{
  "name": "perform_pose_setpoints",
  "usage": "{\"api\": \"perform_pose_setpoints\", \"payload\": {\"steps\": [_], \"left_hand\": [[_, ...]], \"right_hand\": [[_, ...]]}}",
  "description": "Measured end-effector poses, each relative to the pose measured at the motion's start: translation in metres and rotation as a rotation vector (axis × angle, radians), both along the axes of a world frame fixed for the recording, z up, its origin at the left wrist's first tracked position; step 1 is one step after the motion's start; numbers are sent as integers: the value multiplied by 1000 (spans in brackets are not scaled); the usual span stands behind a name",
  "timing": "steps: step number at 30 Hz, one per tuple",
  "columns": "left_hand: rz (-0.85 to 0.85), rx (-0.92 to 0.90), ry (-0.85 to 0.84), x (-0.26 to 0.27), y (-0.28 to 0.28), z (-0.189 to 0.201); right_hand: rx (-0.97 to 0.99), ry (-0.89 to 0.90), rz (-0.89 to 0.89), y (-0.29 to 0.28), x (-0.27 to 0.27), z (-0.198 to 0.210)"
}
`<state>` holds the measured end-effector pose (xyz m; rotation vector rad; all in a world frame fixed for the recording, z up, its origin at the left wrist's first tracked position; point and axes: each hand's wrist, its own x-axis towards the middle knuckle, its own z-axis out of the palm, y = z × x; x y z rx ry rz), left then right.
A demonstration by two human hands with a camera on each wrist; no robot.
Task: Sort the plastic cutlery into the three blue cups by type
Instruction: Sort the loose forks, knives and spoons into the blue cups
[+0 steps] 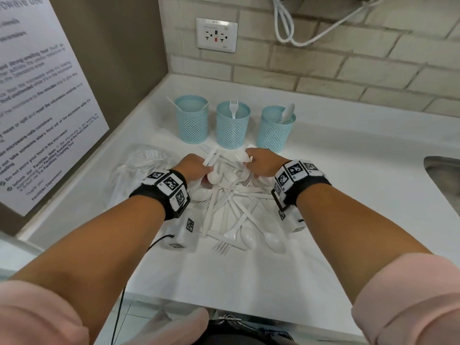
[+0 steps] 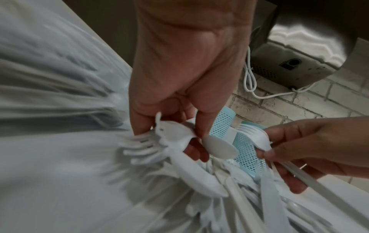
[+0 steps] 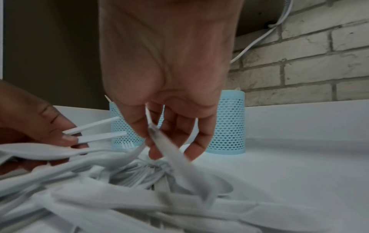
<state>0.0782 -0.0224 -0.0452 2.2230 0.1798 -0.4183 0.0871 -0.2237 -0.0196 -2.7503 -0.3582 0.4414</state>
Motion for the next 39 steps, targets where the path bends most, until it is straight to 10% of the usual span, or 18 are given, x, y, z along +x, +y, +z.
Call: {"api": "perform_pose_setpoints", "payload": {"steps": [13,27,39], "left_hand": [[17,-47,34,-7,1,1],[-245,455,-145,-26,-22,12],[-338,488,-87,-18,-27,6]], "right_hand": [[-245,-53,-33,34,10,-24],[-63,-61,-170,20,27,-29],[183,-115,-287,11,28,-14]]}}
